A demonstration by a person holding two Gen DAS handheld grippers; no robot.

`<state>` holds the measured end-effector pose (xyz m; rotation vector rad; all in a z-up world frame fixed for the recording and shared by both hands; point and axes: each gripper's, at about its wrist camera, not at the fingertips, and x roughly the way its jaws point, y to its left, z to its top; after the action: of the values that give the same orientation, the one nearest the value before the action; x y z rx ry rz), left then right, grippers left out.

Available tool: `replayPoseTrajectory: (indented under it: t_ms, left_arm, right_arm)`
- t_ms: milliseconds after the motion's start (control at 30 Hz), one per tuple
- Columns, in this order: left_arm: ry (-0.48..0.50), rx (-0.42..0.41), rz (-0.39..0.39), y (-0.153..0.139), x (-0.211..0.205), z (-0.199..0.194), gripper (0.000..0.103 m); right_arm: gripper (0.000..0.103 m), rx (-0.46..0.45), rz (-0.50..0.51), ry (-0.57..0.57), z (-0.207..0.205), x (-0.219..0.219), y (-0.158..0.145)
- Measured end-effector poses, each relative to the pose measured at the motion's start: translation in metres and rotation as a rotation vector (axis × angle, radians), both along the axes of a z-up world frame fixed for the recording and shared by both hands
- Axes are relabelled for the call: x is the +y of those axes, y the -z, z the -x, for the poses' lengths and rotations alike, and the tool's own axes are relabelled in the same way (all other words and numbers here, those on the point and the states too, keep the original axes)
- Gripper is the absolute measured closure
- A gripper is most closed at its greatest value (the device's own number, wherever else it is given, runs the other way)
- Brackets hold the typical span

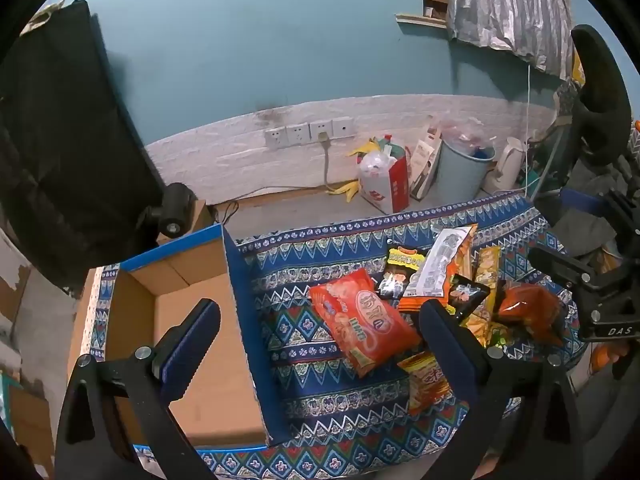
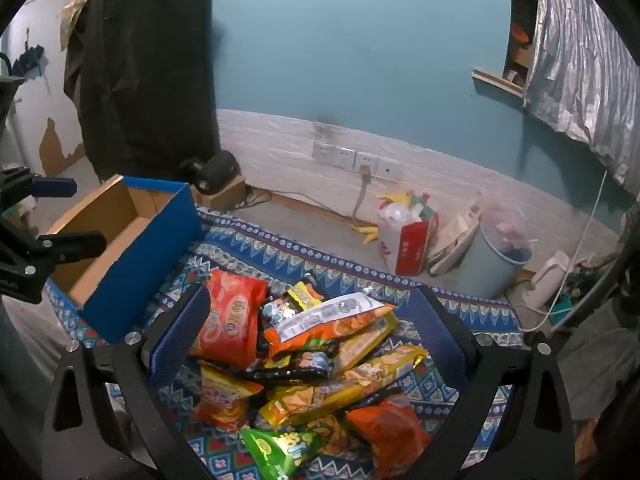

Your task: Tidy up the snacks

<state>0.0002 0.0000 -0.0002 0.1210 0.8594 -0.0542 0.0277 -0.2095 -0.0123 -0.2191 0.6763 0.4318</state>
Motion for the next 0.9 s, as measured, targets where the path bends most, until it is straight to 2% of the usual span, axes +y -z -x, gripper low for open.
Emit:
replayPoseTrajectory:
  t_ms: [200, 267, 900]
  left_arm:
    - [0.005, 0.0, 0.005, 0.001, 0.002, 0.001, 0.002]
    - [0.014, -0.007, 0.011, 0.0, 0.003, 0.003, 0.002]
    - [0.01, -0.009, -0.006, 0.002, -0.002, 0.003, 0.002]
  right_arm:
    - [0.005, 0.009, -0.035, -0.037, -0.001, -0.007, -0.001]
    - [0.005, 0.008, -0.004, -0.018, 0.001, 0.002, 0.001]
    - [0.005, 0.017, 0.018, -0.026, 0.001, 0.006, 0.004]
